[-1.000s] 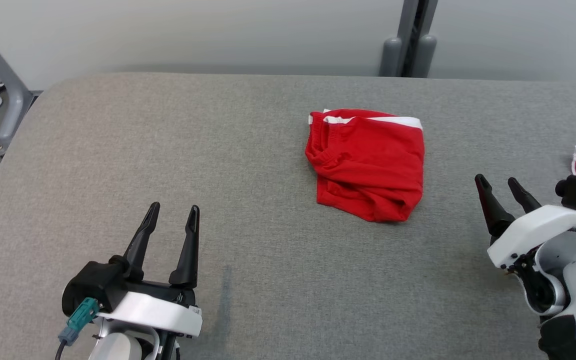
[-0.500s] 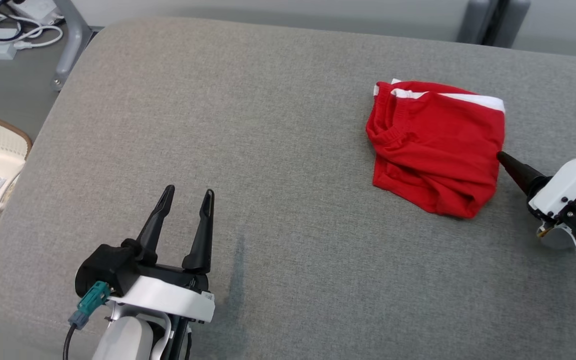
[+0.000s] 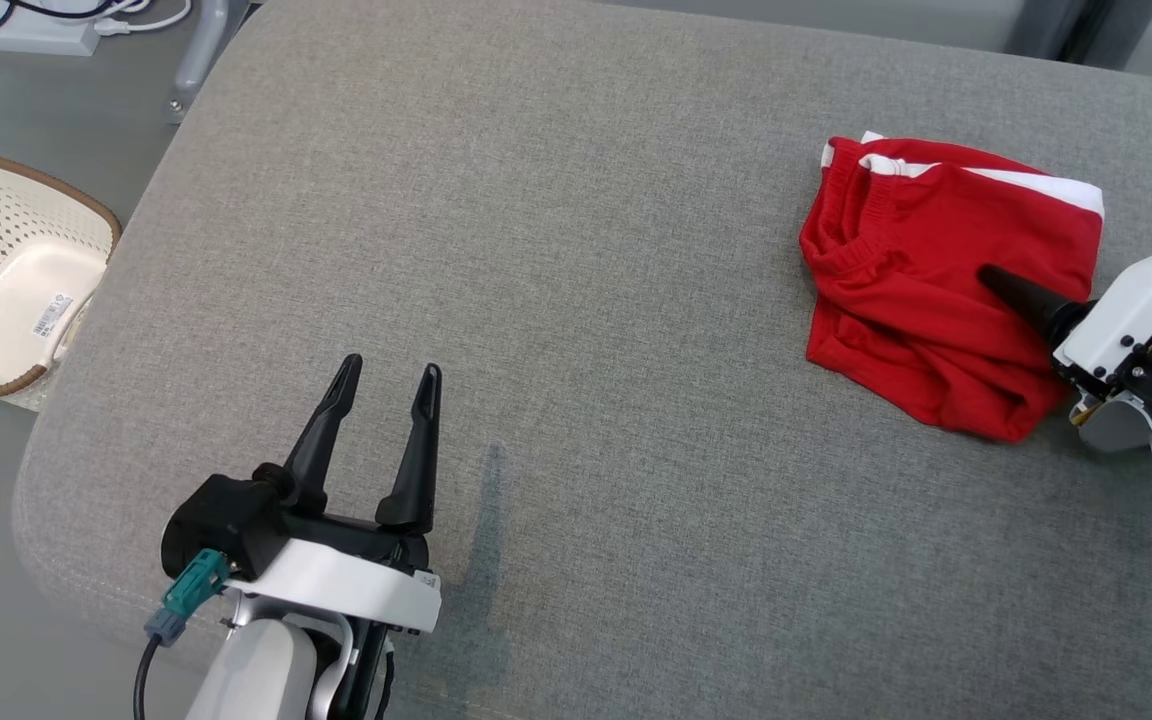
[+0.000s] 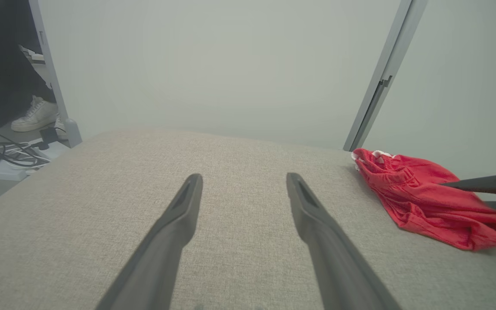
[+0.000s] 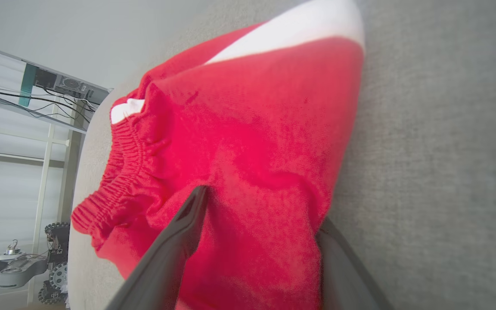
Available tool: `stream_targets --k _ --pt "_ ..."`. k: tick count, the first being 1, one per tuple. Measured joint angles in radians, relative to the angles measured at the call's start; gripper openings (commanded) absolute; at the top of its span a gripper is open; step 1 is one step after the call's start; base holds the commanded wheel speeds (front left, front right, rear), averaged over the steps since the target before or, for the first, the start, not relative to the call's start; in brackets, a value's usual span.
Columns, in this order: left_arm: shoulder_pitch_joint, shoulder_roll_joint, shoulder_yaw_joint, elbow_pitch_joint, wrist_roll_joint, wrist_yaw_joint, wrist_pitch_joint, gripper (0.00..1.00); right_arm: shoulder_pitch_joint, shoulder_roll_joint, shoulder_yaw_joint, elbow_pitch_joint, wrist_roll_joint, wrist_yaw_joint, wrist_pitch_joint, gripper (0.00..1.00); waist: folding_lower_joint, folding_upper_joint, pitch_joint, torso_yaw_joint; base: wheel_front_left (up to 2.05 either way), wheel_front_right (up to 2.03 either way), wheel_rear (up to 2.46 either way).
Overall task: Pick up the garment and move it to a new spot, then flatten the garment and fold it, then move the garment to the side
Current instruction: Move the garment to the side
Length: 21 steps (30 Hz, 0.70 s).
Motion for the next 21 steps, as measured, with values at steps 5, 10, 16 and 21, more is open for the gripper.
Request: stream_targets --k 5,10,16,21 --pt "-0.009 0.0 -0.006 -0.001 -0.006 0.005 0.0 1.0 -0.044 0.006 0.011 0.051 -0.003 0.0 0.005 0.45 0.0 0.0 0.01 0.009 0.0 0.0 0.0" --pt "-0.01 0.0 -0.01 0.001 -0.008 0.008 0.0 1.0 -0.051 0.007 0.068 0.052 -0.009 0.0 0.004 0.0 0.0 0.0 0.009 0.01 0.0 0.0 0.0" --pt "-0.014 0.0 -0.034 0.021 0.001 0.0 0.0 1.0 -0.041 -0.033 0.167 0.012 -0.06 0.0 -0.072 0.0 0.0 0.0 -0.003 -0.005 0.0 0.0 0.0" --pt "-0.016 0.0 -0.037 0.027 0.004 -0.01 0.0 1.0 -0.031 -0.098 0.326 -0.048 -0.147 0.0 -0.124 0.0 0.0 0.0 -0.017 -0.052 0.0 0.0 0.0"
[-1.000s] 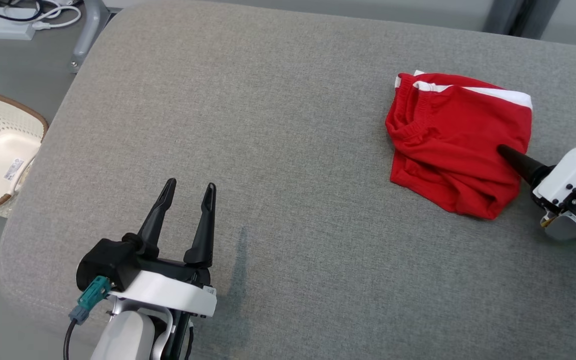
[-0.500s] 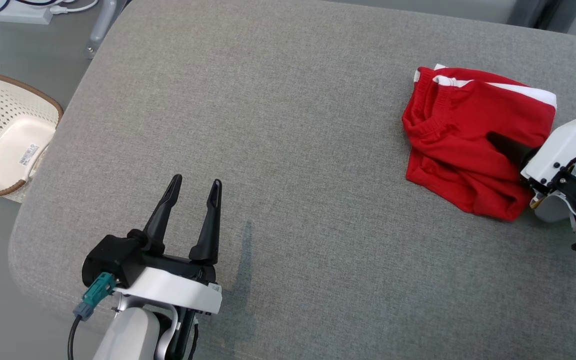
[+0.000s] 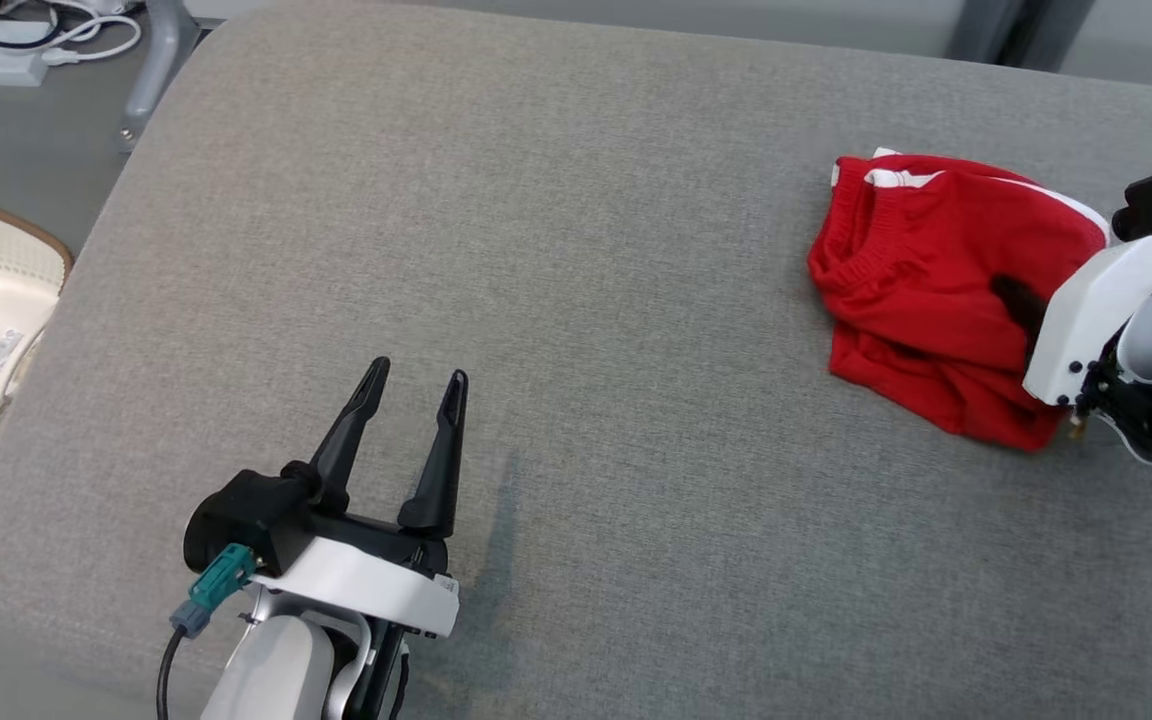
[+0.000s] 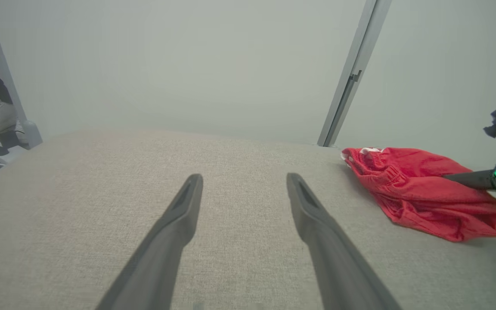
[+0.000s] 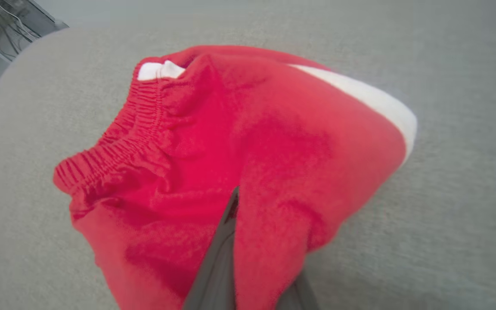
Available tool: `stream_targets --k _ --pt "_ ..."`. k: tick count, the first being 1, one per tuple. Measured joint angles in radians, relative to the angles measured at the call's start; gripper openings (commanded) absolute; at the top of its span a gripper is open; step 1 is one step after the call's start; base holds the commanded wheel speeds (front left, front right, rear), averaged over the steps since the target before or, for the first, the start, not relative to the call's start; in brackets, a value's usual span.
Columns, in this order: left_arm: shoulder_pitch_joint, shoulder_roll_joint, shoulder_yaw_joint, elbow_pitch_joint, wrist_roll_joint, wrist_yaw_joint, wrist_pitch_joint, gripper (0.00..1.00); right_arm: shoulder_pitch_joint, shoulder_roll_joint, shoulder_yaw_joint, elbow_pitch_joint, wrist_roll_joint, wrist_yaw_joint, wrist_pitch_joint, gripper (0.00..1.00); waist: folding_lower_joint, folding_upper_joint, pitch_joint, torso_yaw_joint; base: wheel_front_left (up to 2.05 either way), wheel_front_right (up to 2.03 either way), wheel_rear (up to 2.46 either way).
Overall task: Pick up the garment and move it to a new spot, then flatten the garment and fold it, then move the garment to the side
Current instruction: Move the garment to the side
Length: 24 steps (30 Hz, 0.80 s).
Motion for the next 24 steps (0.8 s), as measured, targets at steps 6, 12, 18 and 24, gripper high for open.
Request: stream_targets --k 6,12,18,24 --pt "-0.035 0.0 -0.02 -0.001 0.002 -0.005 0.0 1.0 -0.012 -0.12 0.147 -0.095 -0.049 0.0 0.005 0.0 0.0 0.0 -0.001 -0.083 0.0 0.0 0.0" --pt "-0.073 0.0 -0.044 0.003 -0.002 -0.009 0.0 1.0 -0.015 -0.252 0.234 -0.186 -0.069 0.0 0.023 0.0 0.0 0.0 0.006 -0.167 0.0 0.0 0.0" --pt "-0.112 0.0 -0.058 0.003 -0.012 -0.013 0.0 1.0 -0.044 -0.405 0.288 -0.329 -0.099 0.0 0.031 0.0 0.0 0.0 0.03 -0.245 0.0 0.0 0.0" --pt "-0.138 -0.001 -0.061 0.006 -0.02 -0.013 0.0 1.0 -0.04 -0.563 0.275 -0.421 -0.072 0.0 0.055 0.0 0.0 0.0 0.06 -0.302 0.0 0.0 0.0"
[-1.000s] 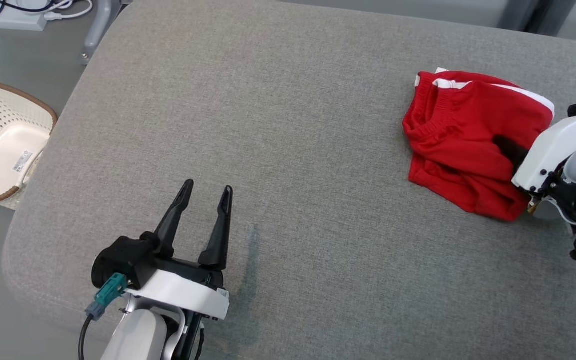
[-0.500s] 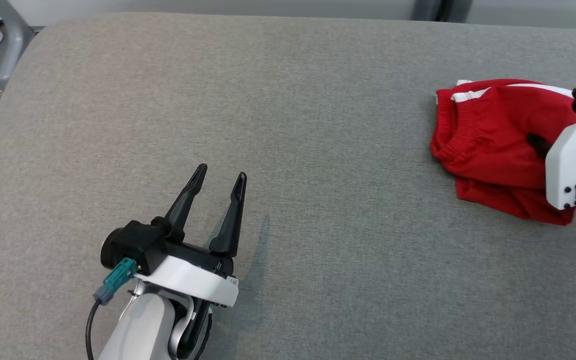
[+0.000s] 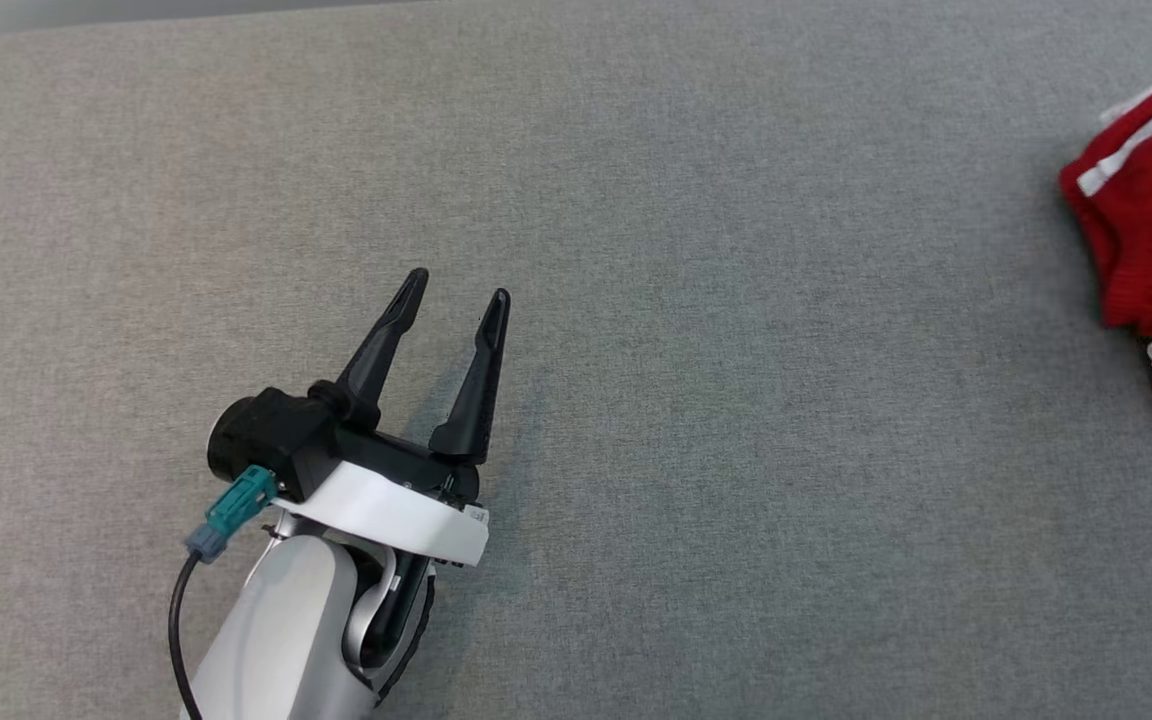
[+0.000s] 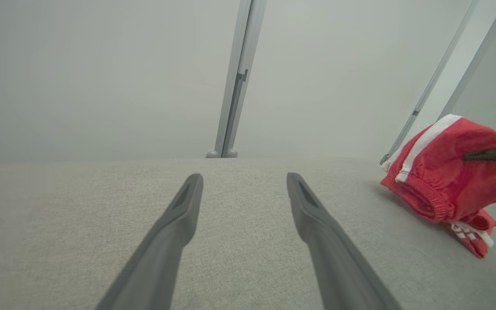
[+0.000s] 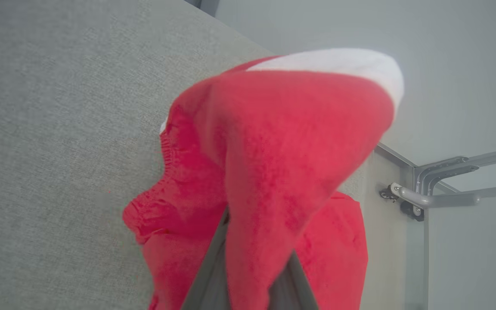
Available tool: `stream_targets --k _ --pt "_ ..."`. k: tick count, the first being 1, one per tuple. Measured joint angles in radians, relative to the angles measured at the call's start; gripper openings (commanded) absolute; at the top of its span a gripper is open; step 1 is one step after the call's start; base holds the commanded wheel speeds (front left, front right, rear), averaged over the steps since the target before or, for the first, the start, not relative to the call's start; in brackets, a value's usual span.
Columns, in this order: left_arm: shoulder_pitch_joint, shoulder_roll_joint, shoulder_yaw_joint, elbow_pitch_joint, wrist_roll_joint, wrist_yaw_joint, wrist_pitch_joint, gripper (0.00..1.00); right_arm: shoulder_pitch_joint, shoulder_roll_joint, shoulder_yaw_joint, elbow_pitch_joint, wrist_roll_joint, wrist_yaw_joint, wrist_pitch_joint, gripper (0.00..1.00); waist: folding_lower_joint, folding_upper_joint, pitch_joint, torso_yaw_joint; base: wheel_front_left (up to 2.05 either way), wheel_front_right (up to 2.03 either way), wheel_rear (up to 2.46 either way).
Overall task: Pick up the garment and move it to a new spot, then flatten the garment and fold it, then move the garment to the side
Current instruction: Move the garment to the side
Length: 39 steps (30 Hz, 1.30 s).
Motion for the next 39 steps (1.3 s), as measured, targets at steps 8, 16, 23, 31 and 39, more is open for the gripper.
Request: stream_targets --k 8,16,23,31,39 --pt "-0.039 0.001 0.002 0.014 0.003 -0.006 0.0 1.0 0.034 -0.111 0.029 0.034 -0.035 0.0 -0.041 0.0 0.0 0.0 0.058 -0.017 0.0 0.0 0.0" --pt "-0.061 0.001 0.01 0.025 0.007 -0.013 0.0 1.0 0.023 -0.186 0.039 0.158 -0.077 0.0 -0.095 0.0 0.0 0.0 0.124 0.033 0.0 0.0 0.0" --pt "-0.074 0.002 0.005 0.024 -0.002 -0.014 0.0 1.0 0.009 -0.205 0.034 0.228 -0.091 0.0 -0.115 0.0 0.0 0.0 0.177 0.082 0.0 0.0 0.0" --pt "-0.093 0.001 0.001 0.024 -0.013 -0.015 0.0 1.0 0.002 -0.195 0.029 0.266 -0.084 0.0 -0.113 0.6 0.0 0.0 0.196 0.106 0.0 0.0 0.0" --pt "-0.099 0.0 0.001 0.026 -0.016 -0.015 0.0 1.0 -0.013 -0.184 0.021 0.303 -0.108 0.0 -0.116 1.0 0.0 0.0 0.173 0.095 0.0 0.0 0.0"
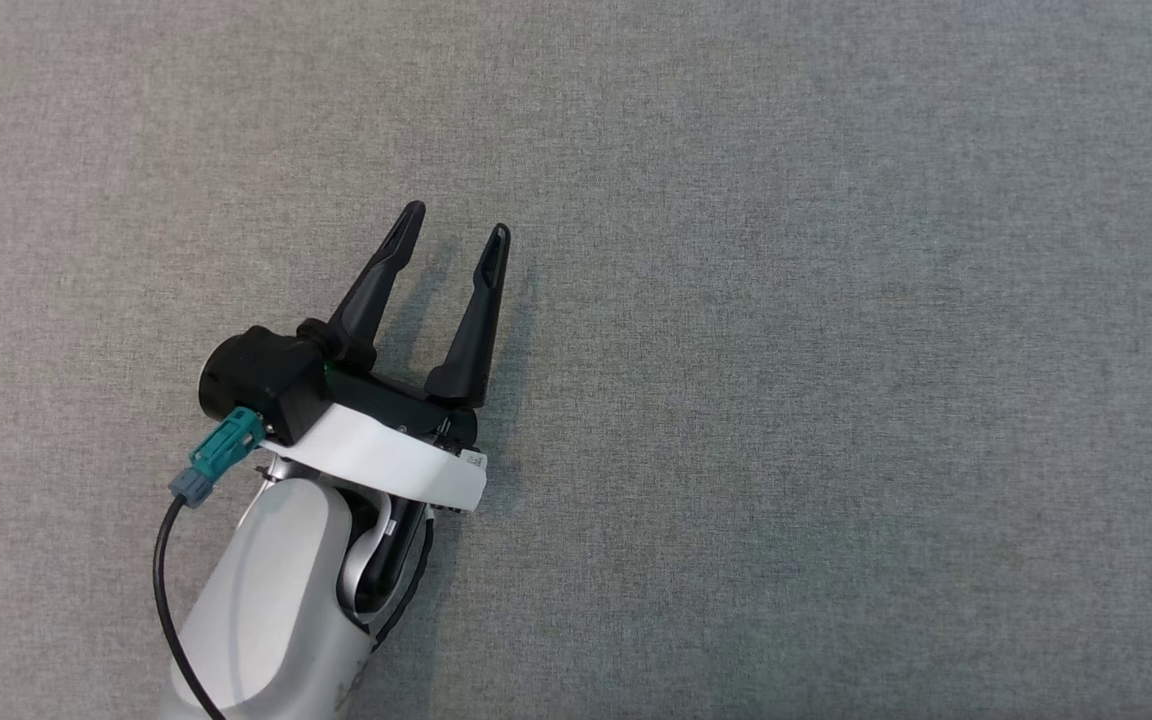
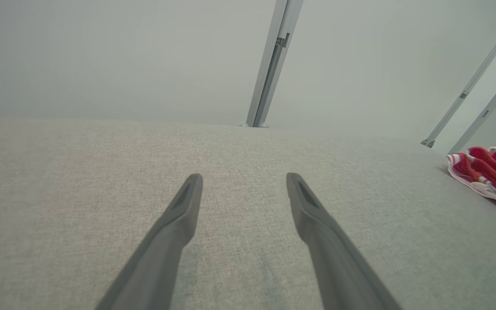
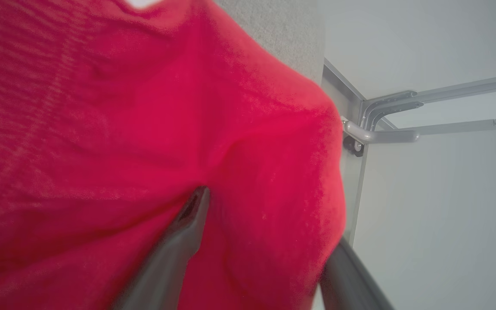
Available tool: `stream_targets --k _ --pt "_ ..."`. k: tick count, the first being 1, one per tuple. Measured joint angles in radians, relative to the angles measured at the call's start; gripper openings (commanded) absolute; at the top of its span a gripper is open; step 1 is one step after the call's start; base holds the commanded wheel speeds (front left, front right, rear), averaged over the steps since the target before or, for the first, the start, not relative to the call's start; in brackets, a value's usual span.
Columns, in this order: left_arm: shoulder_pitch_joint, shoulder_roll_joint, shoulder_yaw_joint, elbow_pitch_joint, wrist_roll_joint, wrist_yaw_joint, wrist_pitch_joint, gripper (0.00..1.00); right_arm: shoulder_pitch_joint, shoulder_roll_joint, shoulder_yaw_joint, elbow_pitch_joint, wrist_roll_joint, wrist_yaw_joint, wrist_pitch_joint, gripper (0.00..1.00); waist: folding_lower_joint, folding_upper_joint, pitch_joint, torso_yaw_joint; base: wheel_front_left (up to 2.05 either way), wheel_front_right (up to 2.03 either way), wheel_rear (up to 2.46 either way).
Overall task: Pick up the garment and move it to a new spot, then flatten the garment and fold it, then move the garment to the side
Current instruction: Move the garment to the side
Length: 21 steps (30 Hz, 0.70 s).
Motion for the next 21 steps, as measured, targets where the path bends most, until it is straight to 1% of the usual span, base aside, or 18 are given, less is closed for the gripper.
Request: stream_targets --k 5,7,10,12,14,21 --pt "0.01 0.0 0.001 0.007 0.001 0.0 0.0 1.0 -0.031 -0.002 -0.028 0.058 -0.049 0.0 0.013 1.0 0.0 0.0 -0.027 -0.005 0.0 0.0 0.0" --pt "0.019 0.0 0.005 0.009 0.003 0.0 0.0 1.0 -0.042 0.0 -0.038 0.088 -0.093 0.0 0.014 1.0 0.0 0.0 -0.045 -0.006 0.0 0.0 0.0" --pt "0.042 0.0 0.016 0.013 0.01 0.0 0.0 1.0 -0.072 0.027 -0.069 0.122 -0.158 0.0 -0.007 1.0 0.0 0.0 -0.079 -0.01 0.0 0.0 0.0" --pt "0.062 0.0 0.027 0.014 0.015 0.0 0.0 1.0 -0.098 0.066 -0.1 0.139 -0.204 0.0 -0.052 1.0 0.0 0.0 -0.106 -0.014 0.0 0.0 0.0" --pt "0.082 0.0 0.041 0.013 0.021 0.0 0.0 1.0 -0.114 0.121 -0.144 0.148 -0.231 0.0 -0.11 1.0 0.0 0.0 -0.138 -0.02 0.0 0.0 0.0" --pt "0.147 0.0 0.115 -0.02 0.036 0.001 0.0 1.0 -0.103 0.33 -0.293 0.144 -0.23 0.0 -0.367 1.0 0.0 0.0 -0.257 -0.045 0.0 0.0 0.0"
